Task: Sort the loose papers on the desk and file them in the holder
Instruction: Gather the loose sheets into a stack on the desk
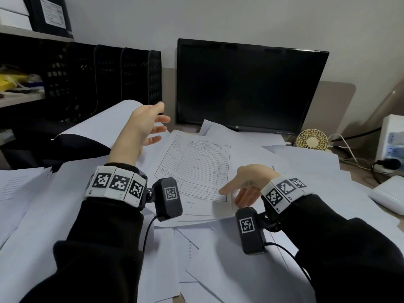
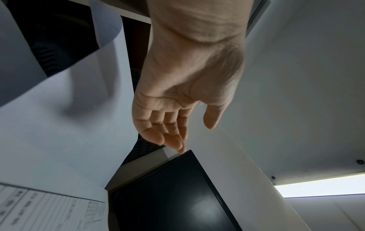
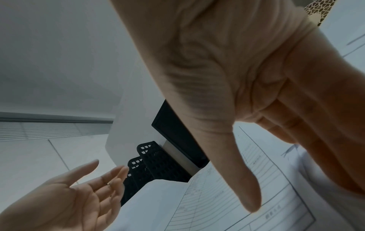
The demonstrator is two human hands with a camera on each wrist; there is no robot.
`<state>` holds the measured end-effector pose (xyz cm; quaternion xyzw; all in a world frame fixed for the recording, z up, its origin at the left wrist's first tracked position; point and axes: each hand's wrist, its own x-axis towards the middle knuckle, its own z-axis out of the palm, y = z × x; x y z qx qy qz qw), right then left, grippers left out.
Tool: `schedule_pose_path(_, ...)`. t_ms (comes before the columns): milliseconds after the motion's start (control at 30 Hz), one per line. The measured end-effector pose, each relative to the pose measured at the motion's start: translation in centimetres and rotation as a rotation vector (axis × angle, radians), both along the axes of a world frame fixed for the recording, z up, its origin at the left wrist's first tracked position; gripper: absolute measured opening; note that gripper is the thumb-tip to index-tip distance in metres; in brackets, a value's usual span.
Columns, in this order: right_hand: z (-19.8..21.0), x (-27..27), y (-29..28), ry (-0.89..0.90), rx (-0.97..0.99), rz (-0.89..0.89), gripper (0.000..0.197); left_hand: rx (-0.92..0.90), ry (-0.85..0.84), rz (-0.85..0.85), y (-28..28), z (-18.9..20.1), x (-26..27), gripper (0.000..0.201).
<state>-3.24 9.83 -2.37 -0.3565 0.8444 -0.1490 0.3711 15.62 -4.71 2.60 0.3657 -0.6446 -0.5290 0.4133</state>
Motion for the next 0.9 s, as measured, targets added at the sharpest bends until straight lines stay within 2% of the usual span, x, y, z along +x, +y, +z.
schedule_pose_path(133,-0.4,0.6,-0.6,0.029,0.024,0.0,0.072,0.0,-0.022,-0.025,0.1,0.0,0.0,0.031)
schedule_pose_path(233,-1.1,1.1,-0.8,0.071,0.021,0.019,0.069,-0.018,-0.019,-0.014,0.1,0.1,0.0,0.032)
schedule_pose_path(333,-1.5,1.9,-0.9,0.097,-0.019,0.012,0.054,-0.025,-0.016,-0.008,0.1,0.0,0.0,0.033)
schedule_pose_path(433,-1.7,1.6,-1.6,-0.056,-0.116,-0.117,0.012,-0.026,-0.01,-0.003,0.1,0.1,0.0,0.032)
schedule_pose_path(533,-0.8,1.6,-1.6,-0.141,-0.177,-0.231,0.019,-0.026,-0.007,0.0,0.0,0.1,0.0,0.033)
schedule_pose_path(600,0.4,1.8,-1.3,-0.074,-0.265,-0.268,0.008,-0.028,-0.009,-0.003,-0.1,0.1,-0.1,0.034)
schedule_pose_path(700,2.1,1.3,-0.7,-0.066,-0.481,-0.298,0.036,-0.032,-0.017,-0.007,-0.3,0.0,-0.2,0.034)
schedule_pose_path(767,3.7,1.0,0.3,0.024,-0.542,-0.275,0.046,-0.023,-0.018,-0.017,-0.4,-0.1,-0.3,0.035)
schedule_pose_path(867,6.3,0.9,2.2,0.082,-0.644,-0.189,0.043,-0.009,-0.023,-0.039,-0.5,-0.3,-0.4,0.037)
schedule_pose_path(900,7.0,0.9,2.9,0.094,-0.677,-0.164,0.035,-0.003,-0.028,-0.044,-0.5,-0.4,-0.5,0.037)
